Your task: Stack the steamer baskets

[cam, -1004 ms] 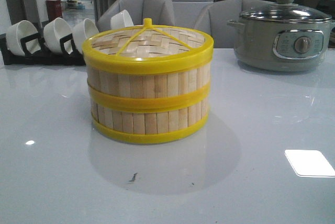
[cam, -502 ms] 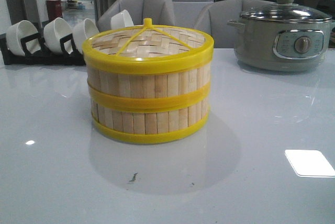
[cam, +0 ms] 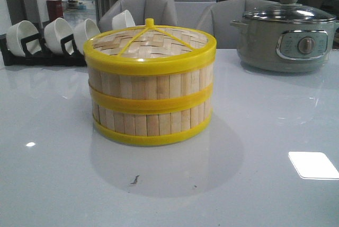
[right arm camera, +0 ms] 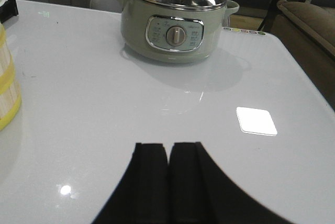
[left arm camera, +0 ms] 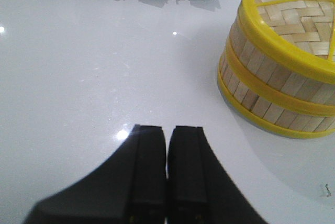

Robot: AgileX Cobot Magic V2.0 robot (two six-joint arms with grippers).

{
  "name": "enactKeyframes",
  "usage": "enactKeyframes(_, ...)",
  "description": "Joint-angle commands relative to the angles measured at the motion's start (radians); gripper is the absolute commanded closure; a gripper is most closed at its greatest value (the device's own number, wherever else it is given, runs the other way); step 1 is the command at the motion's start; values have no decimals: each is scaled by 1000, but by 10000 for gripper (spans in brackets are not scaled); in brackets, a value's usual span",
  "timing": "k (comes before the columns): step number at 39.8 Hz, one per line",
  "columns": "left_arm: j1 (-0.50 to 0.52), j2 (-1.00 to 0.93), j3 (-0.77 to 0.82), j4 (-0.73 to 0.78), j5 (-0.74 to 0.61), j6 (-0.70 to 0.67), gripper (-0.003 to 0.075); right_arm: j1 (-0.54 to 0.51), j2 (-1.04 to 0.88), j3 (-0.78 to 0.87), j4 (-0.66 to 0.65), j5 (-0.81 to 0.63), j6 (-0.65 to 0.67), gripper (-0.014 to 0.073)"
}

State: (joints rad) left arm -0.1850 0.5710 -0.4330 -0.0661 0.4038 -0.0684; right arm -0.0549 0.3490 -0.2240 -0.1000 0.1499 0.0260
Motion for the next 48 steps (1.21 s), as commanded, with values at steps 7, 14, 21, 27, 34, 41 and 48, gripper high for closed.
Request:
enactKeyframes(7,-1,-17,-31,7,-139,-3,634,-7,3,-28,-11,-78,-1,565)
enactKeyframes(14,42,-111,-5,53,-233,-3,634,-7,3,-28,-11,-78,-1,565)
enactKeyframes(21,89,-247,117,86,-338,-3,634,-7,3,-28,-11,-78,-1,565)
enactKeyframes(27,130,-365,256,86,-404,-3,634,-7,3,-28,-11,-78,-1,565)
enactKeyframes(34,150,-494,408,86,-475,-3,634,-7,3,-28,-11,-78,-1,565)
enactKeyframes(41,151,-589,440,94,-398,-3,634,-7,3,-28,-11,-78,-1,565)
enactKeyframes(48,151,-592,440,103,-386,-3,634,-7,3,-28,-11,-78,-1,565)
